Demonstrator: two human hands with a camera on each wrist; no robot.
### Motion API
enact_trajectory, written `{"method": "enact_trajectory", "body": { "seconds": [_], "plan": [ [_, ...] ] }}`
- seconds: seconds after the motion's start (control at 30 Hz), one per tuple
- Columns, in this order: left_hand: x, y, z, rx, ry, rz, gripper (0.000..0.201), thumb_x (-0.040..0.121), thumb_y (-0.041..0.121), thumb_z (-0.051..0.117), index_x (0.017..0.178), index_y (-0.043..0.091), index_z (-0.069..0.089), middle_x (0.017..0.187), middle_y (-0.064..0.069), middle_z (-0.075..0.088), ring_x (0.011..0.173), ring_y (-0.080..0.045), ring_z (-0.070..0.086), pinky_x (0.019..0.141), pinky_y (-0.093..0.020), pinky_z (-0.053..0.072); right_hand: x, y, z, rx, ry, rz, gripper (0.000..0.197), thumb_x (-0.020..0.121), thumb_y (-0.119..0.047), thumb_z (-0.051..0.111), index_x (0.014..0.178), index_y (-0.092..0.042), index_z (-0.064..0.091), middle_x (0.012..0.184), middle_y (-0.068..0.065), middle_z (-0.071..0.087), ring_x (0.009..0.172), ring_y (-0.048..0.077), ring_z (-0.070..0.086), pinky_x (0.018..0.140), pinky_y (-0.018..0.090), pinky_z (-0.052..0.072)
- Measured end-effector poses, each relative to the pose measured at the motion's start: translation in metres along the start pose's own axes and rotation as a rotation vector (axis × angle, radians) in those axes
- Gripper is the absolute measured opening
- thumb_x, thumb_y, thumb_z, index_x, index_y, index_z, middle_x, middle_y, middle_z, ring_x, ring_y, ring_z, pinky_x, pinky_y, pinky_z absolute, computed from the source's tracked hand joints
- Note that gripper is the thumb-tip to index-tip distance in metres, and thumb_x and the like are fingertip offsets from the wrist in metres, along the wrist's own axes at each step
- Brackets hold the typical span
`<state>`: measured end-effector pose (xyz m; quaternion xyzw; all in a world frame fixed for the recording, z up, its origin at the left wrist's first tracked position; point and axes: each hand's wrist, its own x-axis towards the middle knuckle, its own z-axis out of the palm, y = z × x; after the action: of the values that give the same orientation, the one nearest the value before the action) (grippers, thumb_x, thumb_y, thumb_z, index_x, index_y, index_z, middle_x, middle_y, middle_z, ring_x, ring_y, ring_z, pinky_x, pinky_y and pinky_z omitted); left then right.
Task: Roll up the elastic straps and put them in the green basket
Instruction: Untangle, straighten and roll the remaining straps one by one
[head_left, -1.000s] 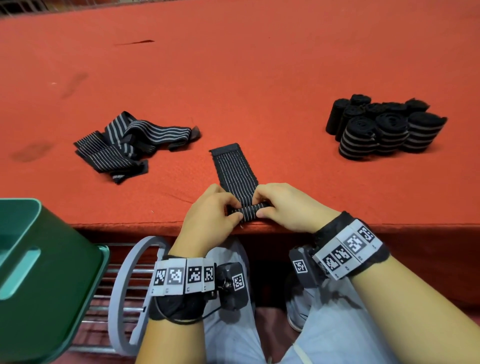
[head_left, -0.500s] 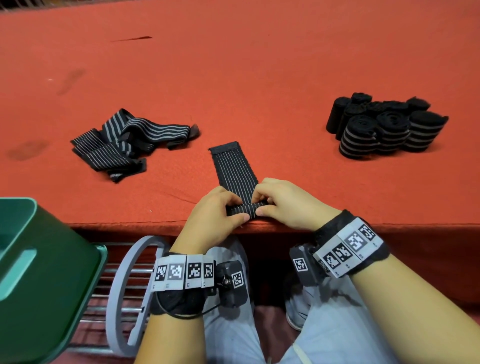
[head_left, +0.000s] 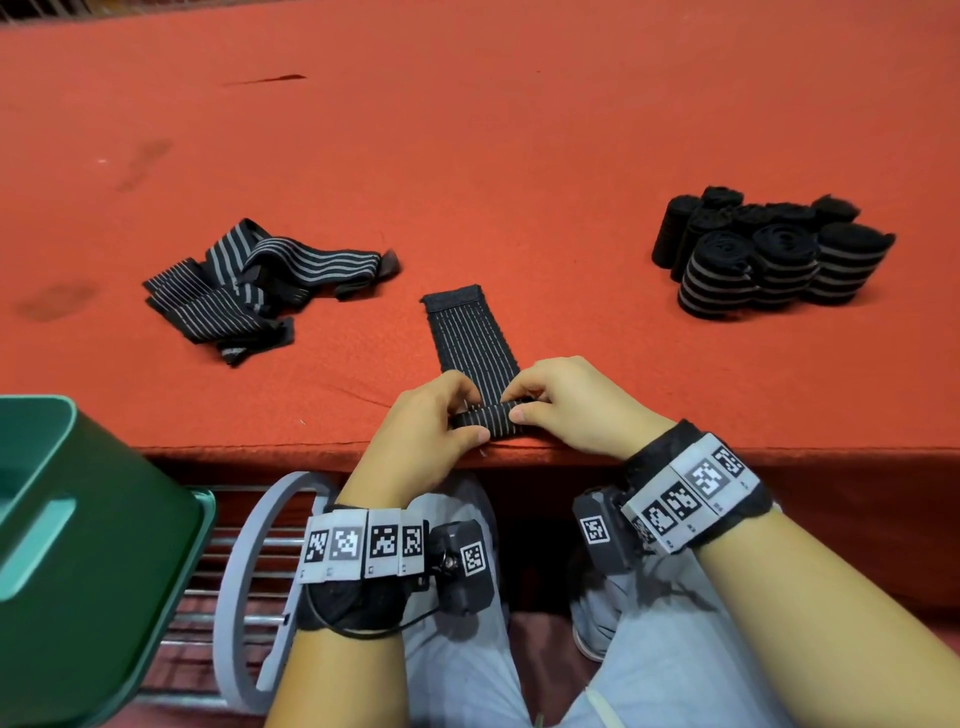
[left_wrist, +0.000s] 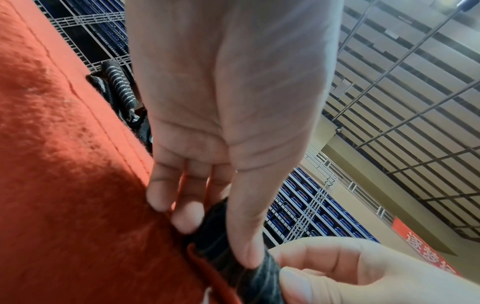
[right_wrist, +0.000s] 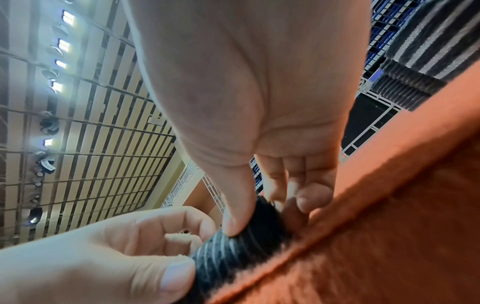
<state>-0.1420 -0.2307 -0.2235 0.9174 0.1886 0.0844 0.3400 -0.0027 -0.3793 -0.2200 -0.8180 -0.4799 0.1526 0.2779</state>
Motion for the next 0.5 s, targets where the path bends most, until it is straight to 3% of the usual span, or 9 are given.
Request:
{"method": "enact_trajectory", "body": {
  "seconds": [0.07,0.2,0.37,0.5],
  "plan": [
    [-0.0016,-0.0014,-0.0019,-0.038,-0.036,-0.011,0.024,0.081,0.022,0.079,0.094,0.027,0.060,0.086,0.010,0.062,0.078,-0.002,0.055,0.068,-0.020,0.039,-0.0015,-0.0002,-0.0021,0.023,-0.030,0.010,0.014,0.088,-0.025,0.072,0.103,-0.024,0.071,0.094,-0.008,0.068,0.088,0.009,0.059,0.080,0.029,0.044],
    [-0.0020,-0.0022,-0.0031,-0.094,-0.104,-0.046,0.018,0.084,0.021,0.076,0.090,0.027,0.060,0.079,0.003,0.061,0.069,-0.012,0.057,0.066,-0.032,0.047,-0.0030,0.0000,-0.0040,0.026,-0.077,0.026,0.009,0.088,-0.027,0.071,0.094,-0.026,0.064,0.082,-0.011,0.060,0.076,0.002,0.053,0.069,0.027,0.038],
    [0.0013,-0.0007,-0.0008,-0.087,-0.087,-0.079,0.013,0.087,0.024,0.074,0.088,0.027,0.062,0.082,0.002,0.062,0.073,-0.016,0.060,0.070,-0.035,0.051,-0.0034,-0.0012,-0.0013,-0.029,-0.019,0.004,0.008,0.090,-0.027,0.070,0.095,-0.021,0.071,0.091,-0.007,0.056,0.084,0.009,0.052,0.079,0.030,0.042],
    [0.0031,-0.0006,0.0028,-0.036,-0.023,-0.075,0.008,0.087,0.024,0.073,0.090,0.023,0.066,0.091,0.003,0.055,0.085,-0.013,0.054,0.075,-0.028,0.040,-0.0024,-0.0030,-0.0007,-0.053,0.006,-0.007,0.013,0.092,-0.027,0.067,0.099,-0.019,0.075,0.093,-0.004,0.060,0.088,0.013,0.055,0.083,0.033,0.046]
  ]
}}
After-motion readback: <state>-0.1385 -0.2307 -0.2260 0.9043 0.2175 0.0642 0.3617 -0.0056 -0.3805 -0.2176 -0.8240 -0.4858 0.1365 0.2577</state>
